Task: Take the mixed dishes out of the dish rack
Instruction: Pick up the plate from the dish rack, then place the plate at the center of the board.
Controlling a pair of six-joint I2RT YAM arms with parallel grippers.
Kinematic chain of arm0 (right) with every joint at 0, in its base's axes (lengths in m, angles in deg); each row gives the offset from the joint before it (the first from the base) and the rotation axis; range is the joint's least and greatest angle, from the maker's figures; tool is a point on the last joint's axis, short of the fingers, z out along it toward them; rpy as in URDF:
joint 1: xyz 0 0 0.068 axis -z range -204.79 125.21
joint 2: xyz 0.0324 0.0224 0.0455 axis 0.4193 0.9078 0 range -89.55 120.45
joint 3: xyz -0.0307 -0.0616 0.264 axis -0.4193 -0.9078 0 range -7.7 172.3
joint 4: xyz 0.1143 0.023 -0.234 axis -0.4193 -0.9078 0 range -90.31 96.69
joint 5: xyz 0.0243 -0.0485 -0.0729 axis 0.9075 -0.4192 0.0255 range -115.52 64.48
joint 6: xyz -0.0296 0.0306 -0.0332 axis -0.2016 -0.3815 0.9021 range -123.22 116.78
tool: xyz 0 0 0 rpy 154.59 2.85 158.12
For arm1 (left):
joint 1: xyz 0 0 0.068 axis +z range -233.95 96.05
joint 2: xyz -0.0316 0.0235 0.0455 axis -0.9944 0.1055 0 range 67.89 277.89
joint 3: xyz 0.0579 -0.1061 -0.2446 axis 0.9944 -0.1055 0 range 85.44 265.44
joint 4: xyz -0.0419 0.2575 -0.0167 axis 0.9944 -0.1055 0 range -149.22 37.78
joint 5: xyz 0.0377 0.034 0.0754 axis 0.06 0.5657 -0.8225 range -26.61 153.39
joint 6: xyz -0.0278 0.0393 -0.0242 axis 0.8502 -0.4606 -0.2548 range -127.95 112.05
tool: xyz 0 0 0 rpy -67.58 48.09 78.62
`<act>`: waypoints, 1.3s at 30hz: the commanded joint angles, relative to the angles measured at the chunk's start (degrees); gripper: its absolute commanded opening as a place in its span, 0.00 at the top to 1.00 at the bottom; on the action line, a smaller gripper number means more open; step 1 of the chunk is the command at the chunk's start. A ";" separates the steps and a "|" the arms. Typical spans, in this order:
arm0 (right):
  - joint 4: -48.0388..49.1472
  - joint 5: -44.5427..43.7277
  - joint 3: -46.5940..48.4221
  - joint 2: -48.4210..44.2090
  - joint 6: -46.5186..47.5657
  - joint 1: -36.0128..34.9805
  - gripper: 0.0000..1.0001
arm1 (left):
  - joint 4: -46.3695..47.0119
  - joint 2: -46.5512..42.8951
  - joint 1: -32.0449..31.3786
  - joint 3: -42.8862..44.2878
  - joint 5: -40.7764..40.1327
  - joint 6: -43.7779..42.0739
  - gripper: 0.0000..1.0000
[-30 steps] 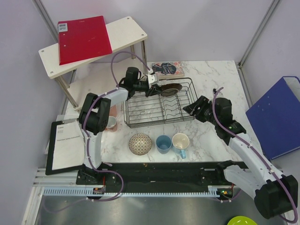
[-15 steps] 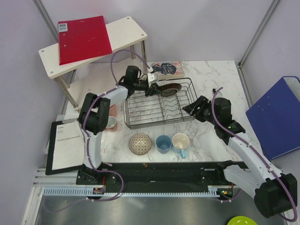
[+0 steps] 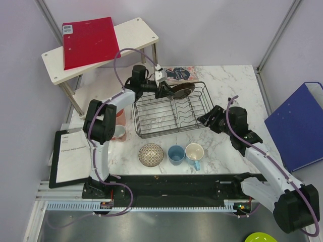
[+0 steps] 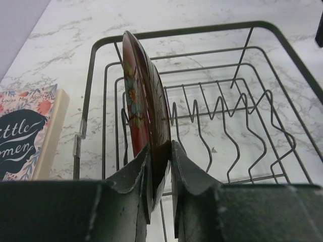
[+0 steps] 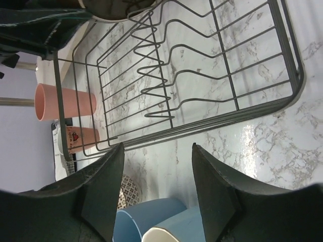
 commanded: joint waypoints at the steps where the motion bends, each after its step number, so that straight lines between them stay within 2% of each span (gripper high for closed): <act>1: 2.17 -1.29 -0.83 0.46 0.38 0.05 0.37 | 16.68 -0.95 2.16 4.15 4.39 10.71 0.98; 16: 2.78 -1.03 -0.66 -0.42 0.29 0.05 0.38 | 35.67 -5.08 2.87 3.89 7.38 28.38 0.98; 21: 1.82 -1.82 1.80 -1.30 0.99 -0.04 0.38 | 37.53 -9.99 1.20 2.49 4.40 26.57 0.98; 26: 1.11 -1.91 3.56 -2.88 0.90 -0.04 0.38 | 31.03 -12.72 -0.12 0.03 2.20 21.47 0.98; 29: 0.24 -2.96 4.17 -4.55 0.82 -0.03 0.38 | 26.73 -15.97 -1.96 -4.62 -2.36 16.29 0.98; 32: -0.38 -4.71 5.58 -5.69 0.82 -0.04 0.38 | 17.34 -20.35 -6.43 -9.90 -11.75 4.45 0.98; 33: -1.25 -5.33 6.19 -5.61 0.82 -0.04 0.39 | 14.79 -21.33 -9.93 -11.04 -20.22 -2.64 0.98; 34: -1.87 -5.94 7.94 -5.61 0.90 -0.04 0.39 | 10.85 -22.21 -11.53 -12.88 -24.40 -5.41 0.98; 36: -4.23 -7.79 10.23 -5.17 1.17 0.05 0.39 | 10.19 -24.15 -15.39 -14.99 -35.00 -9.11 0.98; 38: -6.43 -9.63 14.44 -4.47 1.87 0.05 0.39 | 11.59 -25.64 -17.07 -18.77 -40.41 -10.09 0.98; 39: -8.88 -12.08 16.03 -4.29 2.22 0.14 0.39 | 12.90 -27.39 -18.73 -20.35 -46.52 -11.66 0.98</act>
